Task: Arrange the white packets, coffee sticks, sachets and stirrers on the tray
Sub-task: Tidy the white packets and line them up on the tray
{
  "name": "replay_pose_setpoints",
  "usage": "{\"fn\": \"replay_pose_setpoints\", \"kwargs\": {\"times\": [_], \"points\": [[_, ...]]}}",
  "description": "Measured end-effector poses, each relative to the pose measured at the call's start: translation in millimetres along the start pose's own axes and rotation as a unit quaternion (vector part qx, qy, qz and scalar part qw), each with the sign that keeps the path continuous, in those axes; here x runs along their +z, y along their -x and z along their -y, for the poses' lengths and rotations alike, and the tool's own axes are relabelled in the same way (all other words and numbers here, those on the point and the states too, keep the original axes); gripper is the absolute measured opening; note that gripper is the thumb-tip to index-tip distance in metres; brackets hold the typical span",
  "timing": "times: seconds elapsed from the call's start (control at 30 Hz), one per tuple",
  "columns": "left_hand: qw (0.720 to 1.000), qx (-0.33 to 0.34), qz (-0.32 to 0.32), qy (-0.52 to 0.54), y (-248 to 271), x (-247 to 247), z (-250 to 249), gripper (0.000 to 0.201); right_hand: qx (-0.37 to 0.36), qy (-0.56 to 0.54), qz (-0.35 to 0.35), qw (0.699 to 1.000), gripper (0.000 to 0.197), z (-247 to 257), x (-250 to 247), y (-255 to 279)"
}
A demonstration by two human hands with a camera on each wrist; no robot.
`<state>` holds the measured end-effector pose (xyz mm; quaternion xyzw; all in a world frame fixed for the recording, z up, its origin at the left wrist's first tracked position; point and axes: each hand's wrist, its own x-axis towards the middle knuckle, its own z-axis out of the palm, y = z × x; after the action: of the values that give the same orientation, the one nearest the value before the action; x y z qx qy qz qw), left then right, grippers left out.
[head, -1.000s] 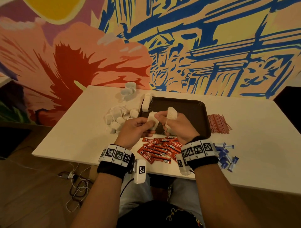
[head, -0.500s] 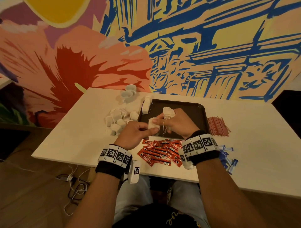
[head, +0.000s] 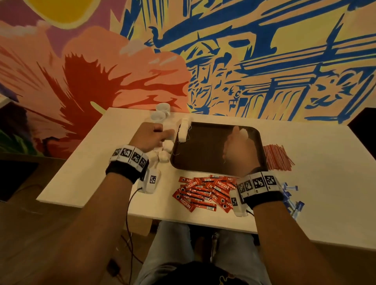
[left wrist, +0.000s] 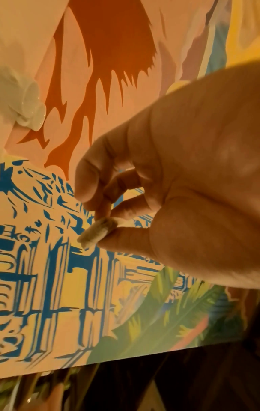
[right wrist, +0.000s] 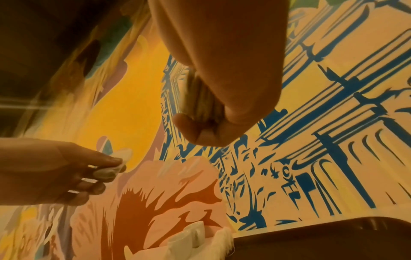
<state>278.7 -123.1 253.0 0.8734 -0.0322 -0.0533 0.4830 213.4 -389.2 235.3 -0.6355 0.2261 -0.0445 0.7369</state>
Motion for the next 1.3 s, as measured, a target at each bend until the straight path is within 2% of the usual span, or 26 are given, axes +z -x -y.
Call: {"fn": "replay_pose_setpoints", "kwargs": {"times": [0.13,0.3,0.47,0.6,0.67,0.73,0.83,0.93,1.13,1.3], "points": [[0.997,0.002,0.015,-0.072,-51,1,-3,0.032,0.049,-0.025,0.032,0.998,0.041,-4,4,-10],[0.984,-0.010,0.060,-0.167,-110,15,8,0.032,0.088,-0.020,0.058,0.994,0.038,-5,8,-23],[0.957,-0.012,0.139,-0.253,-158,41,35,0.021,0.107,0.002,0.071,0.992,0.020,-10,11,-42],[0.934,-0.036,0.172,-0.311,-185,66,61,0.025,0.118,0.029,0.068,0.990,0.021,-15,14,-57],[0.926,-0.046,0.188,-0.325,-195,75,72,0.016,0.121,0.038,0.068,0.989,0.022,-18,16,-64],[0.918,-0.048,0.197,-0.340,-205,85,83,0.016,0.128,0.047,0.073,0.988,0.023,-21,18,-69],[0.912,-0.046,0.203,-0.353,-215,97,95,0.020,0.131,0.058,0.081,0.986,0.021,-25,19,-75],[0.908,-0.039,0.203,-0.364,-224,103,102,0.012,0.125,0.062,0.083,0.987,0.023,-30,20,-79],[0.911,-0.024,0.148,-0.383,-236,107,107,0.033,0.134,0.066,0.086,0.985,0.026,-39,18,-82],[0.925,-0.031,0.103,-0.364,-236,108,103,0.025,0.148,0.049,0.085,0.984,0.025,-39,17,-82]]}}
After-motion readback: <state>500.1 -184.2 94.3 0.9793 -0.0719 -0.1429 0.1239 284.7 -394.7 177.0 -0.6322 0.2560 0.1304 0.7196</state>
